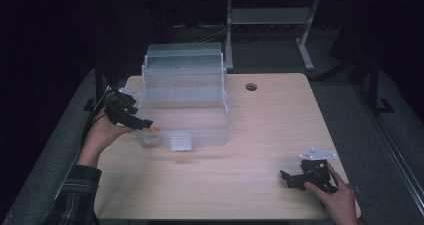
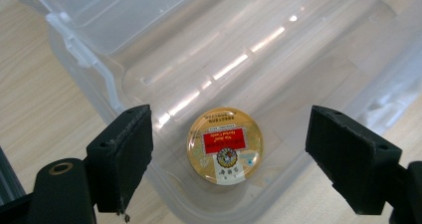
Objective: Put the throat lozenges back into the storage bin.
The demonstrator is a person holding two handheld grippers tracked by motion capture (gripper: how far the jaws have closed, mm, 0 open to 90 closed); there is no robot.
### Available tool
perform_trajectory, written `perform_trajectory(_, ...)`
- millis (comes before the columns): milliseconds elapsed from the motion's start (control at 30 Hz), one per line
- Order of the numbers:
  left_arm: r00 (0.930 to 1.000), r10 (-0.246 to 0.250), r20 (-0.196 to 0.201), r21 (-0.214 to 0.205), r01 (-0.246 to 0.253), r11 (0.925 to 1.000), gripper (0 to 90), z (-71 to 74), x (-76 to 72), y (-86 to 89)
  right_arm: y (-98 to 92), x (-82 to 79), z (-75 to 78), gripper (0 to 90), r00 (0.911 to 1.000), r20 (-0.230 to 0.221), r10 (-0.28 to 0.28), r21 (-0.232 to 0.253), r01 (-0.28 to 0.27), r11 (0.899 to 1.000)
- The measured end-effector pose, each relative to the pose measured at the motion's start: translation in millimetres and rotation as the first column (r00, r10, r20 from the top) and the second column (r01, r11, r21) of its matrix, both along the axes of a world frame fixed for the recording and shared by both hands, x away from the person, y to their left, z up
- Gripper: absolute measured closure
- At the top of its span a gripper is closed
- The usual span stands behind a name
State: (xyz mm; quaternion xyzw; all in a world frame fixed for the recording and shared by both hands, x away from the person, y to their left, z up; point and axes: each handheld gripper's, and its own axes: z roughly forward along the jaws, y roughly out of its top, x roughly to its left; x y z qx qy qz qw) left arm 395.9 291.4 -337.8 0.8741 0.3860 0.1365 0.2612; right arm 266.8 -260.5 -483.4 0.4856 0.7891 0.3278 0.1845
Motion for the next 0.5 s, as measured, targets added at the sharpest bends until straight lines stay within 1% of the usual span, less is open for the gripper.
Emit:
perform_trajectory(100,0.9999,0.005,0.013,-0.013,-0.004,0.9999,18.1,1.5,-9.6,3.6,0.0,0.0,0.0,0.0,1.0000,0.000,0.000,0.000,0.000,1.000)
perform_trajectory(133,0.9999,0.005,0.013,-0.013,-0.004,0.9999,18.2,1.5,-9.6,3.6,0.0,0.0,0.0,0.0,1.0000,0.000,0.000,0.000,0.000,1.000)
perform_trajectory(200,0.9996,0.005,0.026,-0.021,-0.004,0.9998,18.2,1.7,-18.6,5.8,0.0,0.0,0.0,0.0,1.0000,0.000,0.000,0.000,0.000,1.000)
perform_trajectory(333,0.9989,0.011,0.044,-0.024,-0.010,0.9997,18.2,1.6,-32.2,10.4,0.0,-0.1,0.1,0.0,1.0000,0.000,-0.001,-0.001,0.001,1.000)
perform_trajectory(400,0.9986,0.013,0.052,-0.018,-0.012,0.9998,18.2,1.6,-39.7,13.6,-0.2,0.0,0.0,0.0,1.0000,0.000,0.002,-0.001,-0.002,1.000)
perform_trajectory(500,0.9976,0.025,0.064,-0.034,-0.023,0.9991,18.1,-0.8,-52.3,17.5,0.0,0.0,0.0,0.0,1.0000,0.000,0.000,0.000,0.000,1.000)
